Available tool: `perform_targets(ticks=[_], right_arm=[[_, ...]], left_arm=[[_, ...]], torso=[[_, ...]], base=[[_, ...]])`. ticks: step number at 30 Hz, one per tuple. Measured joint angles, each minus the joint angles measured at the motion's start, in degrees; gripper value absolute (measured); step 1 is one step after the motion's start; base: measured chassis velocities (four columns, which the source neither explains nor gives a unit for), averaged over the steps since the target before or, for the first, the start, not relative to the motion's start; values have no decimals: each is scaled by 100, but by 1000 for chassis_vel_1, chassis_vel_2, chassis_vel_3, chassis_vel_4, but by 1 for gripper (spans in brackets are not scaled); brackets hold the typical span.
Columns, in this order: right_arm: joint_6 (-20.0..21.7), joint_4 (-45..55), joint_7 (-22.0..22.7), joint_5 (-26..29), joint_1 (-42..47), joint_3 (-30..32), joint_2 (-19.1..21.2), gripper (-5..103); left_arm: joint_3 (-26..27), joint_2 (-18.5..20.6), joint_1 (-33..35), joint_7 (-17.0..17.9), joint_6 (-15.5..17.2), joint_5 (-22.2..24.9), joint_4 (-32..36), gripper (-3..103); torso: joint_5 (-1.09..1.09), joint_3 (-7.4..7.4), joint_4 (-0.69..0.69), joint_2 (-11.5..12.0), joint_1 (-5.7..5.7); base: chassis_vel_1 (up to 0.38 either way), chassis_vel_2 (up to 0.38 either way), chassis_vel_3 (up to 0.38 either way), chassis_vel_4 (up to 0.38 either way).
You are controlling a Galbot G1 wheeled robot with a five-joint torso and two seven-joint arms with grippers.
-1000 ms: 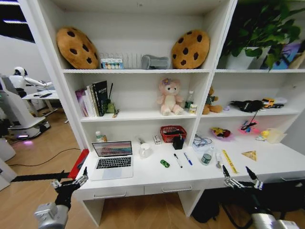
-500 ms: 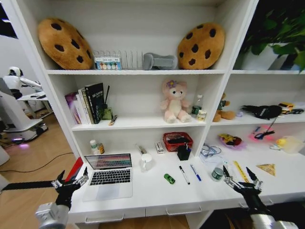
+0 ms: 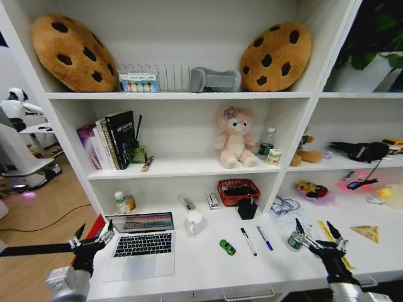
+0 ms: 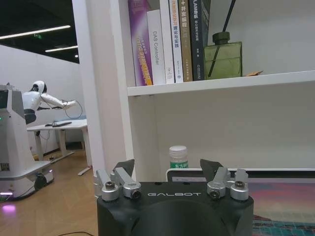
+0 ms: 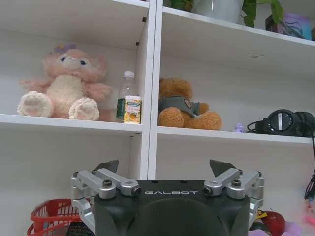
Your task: Organize the objects on the table.
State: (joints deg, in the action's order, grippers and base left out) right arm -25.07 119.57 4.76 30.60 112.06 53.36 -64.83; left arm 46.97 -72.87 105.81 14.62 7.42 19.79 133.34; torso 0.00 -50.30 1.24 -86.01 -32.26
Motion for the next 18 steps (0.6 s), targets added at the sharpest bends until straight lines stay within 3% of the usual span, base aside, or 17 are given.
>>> perform_targets(ticks=[1,3,6,8,9,10,14,16,18], right_arm=[[-1,-3,4,0,0,0,0,100],[-2,-5,5,0,0,0,0,100],[-17,-32,6,-20,-15,0,-6,100],[-22,-40,6,-26,-19,-1,-10,100],[-24,-47,8,-27,-19,-6,-12,100],[-24,-47,8,-27,-19,-6,-12,100],[-26,-50,22,-26,-19,-23,8,100],[-29,-50,22,-30,-17,-25,8,100],[-36,-37,21,-46,-11,-37,-8,100]], left_arm=[[0,3,2,-1,0,-1,0,74],[0,7,1,-3,0,-1,1,74],[21,62,-14,-8,0,16,11,57],[36,94,-22,-8,10,37,26,57],[73,161,-35,-6,55,108,59,46],[73,161,-35,-6,55,108,59,46],[178,816,-113,-2,190,338,119,24],[182,960,-151,2,213,379,115,24],[189,1313,-253,27,265,525,107,13]], torso=[[0,0,0,0,0],[-1,0,0,0,0],[0,-1,-2,1,-1],[0,-1,-2,1,-2],[-1,-1,-2,1,-2],[-1,-1,-2,1,-2],[-1,-1,-1,2,-3],[-1,-1,-2,1,-3],[-2,-1,-3,1,-3]], base=[[0,0,0,0],[0,0,0,0],[0,0,0,0],[0,0,0,0],[0,0,0,0],[0,0,0,0],[0,0,0,0],[0,0,0,0],[0,0,0,0]])
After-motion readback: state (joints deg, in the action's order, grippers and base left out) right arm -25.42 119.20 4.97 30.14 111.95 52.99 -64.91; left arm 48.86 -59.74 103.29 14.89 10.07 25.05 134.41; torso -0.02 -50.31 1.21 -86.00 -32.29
